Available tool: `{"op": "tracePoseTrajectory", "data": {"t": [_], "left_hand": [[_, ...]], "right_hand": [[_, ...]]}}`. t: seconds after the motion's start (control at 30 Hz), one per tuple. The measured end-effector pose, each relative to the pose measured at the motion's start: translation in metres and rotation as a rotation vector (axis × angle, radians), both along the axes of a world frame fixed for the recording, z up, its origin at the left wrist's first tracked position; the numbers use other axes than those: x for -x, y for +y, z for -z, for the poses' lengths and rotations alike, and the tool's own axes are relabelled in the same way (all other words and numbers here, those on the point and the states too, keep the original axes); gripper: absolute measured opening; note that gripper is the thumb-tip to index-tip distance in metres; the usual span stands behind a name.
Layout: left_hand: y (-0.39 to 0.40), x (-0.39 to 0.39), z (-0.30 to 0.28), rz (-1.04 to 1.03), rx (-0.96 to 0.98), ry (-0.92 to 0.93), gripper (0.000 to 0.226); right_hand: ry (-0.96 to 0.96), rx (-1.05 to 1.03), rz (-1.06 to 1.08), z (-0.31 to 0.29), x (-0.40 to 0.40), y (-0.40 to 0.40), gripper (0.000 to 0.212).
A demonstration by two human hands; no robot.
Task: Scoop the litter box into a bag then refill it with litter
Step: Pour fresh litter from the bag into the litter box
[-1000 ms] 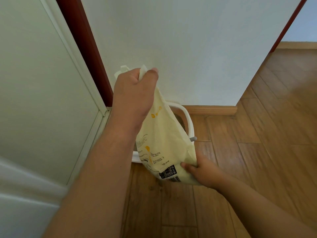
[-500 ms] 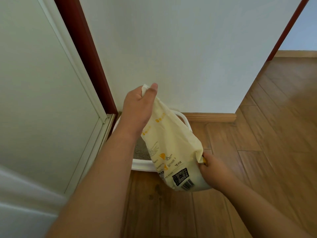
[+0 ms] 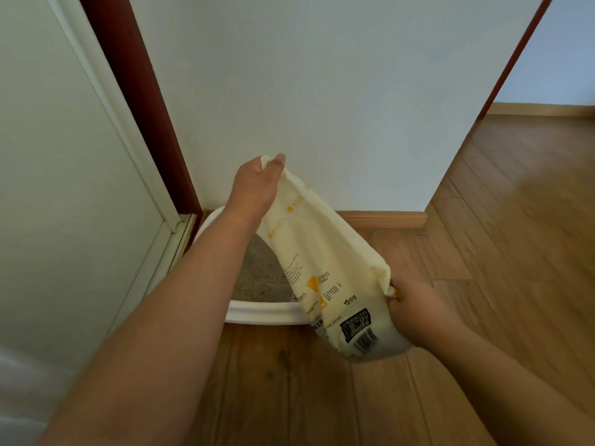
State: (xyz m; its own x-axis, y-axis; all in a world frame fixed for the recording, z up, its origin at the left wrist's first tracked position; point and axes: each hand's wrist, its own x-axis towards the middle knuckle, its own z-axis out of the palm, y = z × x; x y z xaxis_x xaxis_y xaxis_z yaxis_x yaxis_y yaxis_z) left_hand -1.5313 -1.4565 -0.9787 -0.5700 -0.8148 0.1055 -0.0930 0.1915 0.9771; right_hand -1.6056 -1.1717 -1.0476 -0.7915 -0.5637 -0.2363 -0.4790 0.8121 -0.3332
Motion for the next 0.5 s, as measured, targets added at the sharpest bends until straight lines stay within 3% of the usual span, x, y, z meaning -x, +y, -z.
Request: {"op": "tracePoseTrajectory", "data": {"t": [0.3,0.5], "left_hand": [[-0.024,-0.007,0.036,0.001,-0.084,-0.008,0.038],[-0.042,-0.016,0.056,0.017,-0.238,0.058,0.033]], "right_hand": [[0.047,-0.059,-0.032,-0.014,-0.010,-0.004,0.022],[0.053,-0.049,-0.031,-0.027,-0.017,-0.008,0.025]]}}
